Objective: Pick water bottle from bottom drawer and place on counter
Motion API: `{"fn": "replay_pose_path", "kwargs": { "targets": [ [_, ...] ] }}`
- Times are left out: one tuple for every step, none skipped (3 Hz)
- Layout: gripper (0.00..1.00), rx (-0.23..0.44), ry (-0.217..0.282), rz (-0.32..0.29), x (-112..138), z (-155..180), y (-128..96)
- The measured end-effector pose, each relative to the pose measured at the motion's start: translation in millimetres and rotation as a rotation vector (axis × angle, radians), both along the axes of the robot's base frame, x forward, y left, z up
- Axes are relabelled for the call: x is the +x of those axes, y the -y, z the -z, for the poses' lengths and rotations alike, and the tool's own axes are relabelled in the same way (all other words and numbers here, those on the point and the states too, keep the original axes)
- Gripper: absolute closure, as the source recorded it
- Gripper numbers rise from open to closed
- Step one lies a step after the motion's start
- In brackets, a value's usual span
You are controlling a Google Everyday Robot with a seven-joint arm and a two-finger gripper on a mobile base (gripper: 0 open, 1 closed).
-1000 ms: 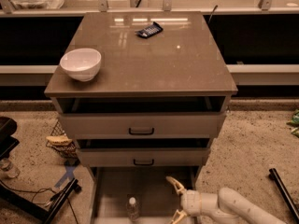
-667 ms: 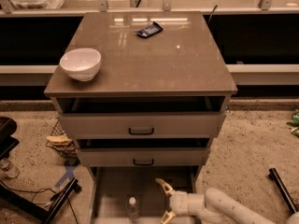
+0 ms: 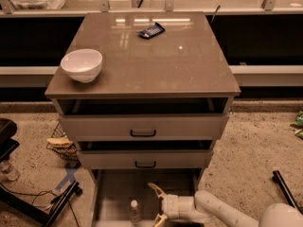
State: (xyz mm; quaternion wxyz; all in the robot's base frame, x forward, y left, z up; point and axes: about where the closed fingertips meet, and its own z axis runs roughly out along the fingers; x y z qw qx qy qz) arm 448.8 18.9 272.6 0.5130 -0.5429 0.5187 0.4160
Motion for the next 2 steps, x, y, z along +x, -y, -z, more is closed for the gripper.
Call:
{"fn": "replay_pose_path", "kwargs": {
  "targets": [
    [0.0,-0.023,0.003,-0.007,6,18,-10],
    [0.0,-0.051,-0.005,-0.035,2,25,-26]
  ]
}}
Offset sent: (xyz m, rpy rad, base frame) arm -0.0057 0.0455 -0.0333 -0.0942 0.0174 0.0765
